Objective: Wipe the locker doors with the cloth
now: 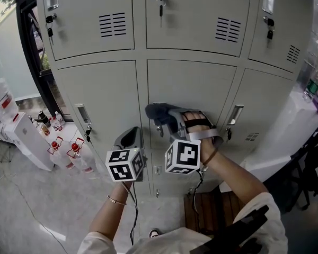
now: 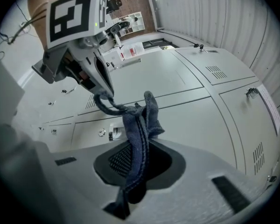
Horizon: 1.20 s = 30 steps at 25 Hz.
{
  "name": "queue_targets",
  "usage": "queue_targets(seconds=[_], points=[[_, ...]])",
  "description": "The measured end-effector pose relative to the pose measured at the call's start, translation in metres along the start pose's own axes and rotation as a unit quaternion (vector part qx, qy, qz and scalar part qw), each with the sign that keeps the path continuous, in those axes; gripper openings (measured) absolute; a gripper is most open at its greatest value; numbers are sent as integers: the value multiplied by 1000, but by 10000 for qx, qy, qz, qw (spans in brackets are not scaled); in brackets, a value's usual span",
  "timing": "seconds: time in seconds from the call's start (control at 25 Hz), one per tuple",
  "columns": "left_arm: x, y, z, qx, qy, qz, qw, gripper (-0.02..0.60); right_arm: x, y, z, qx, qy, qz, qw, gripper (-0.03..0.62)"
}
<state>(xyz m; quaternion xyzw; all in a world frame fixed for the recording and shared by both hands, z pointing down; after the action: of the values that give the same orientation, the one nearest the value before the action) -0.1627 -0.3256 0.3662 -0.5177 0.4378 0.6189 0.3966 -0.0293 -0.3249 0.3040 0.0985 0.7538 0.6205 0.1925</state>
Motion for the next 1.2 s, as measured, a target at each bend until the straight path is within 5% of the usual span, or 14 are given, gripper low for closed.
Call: queue_targets(seconds=[1.2], points=[[-83, 4, 5, 39, 650, 145, 9978, 9, -18, 110, -21, 1176, -23, -413, 9922, 43]])
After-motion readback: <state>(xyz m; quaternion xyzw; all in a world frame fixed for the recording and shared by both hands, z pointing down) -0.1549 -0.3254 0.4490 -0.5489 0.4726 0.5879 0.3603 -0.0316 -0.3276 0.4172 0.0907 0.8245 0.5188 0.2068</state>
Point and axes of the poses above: the fingertips, and each gripper's own axes: z backward along the fingers, y to its left, x out of its top, the point moved 7 cm from there along z, backward along the fingers, and after that the axes turned 7 degrees about -y, right-handed, at the moved point
